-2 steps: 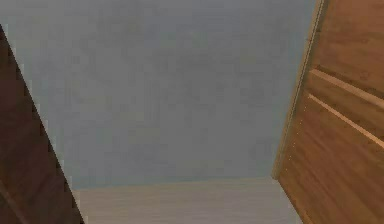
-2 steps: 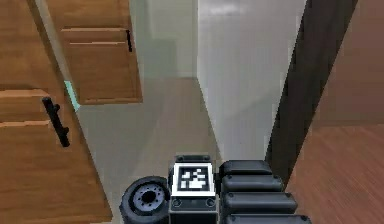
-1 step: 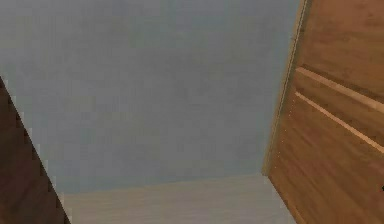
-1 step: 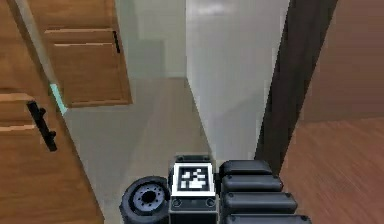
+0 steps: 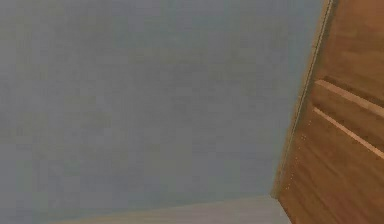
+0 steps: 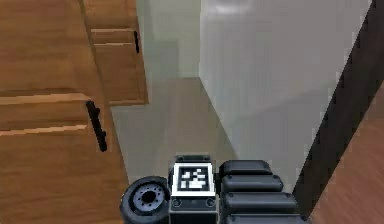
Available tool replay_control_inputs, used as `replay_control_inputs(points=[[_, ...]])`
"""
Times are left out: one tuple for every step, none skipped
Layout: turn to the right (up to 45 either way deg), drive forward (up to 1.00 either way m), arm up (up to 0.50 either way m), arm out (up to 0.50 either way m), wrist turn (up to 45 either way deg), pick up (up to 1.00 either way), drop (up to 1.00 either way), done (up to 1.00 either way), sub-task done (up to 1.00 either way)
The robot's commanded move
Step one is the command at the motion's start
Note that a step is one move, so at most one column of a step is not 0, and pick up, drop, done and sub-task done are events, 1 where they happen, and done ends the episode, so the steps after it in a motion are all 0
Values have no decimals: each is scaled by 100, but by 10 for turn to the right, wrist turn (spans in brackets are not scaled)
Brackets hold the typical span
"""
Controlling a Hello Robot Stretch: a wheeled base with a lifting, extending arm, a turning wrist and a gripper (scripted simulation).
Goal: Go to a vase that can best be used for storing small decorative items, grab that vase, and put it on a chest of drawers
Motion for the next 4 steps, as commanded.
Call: replay_control_inputs(points=[[-240, 0, 0, 0, 0, 0, 0, 0, 0], [0, 40, 0, 0, 0, 0, 0, 0, 0], [-30, 0, 0, 0, 0, 0, 0, 0, 0], [0, 25, 0, 0, 0, 0, 0, 0, 0]])
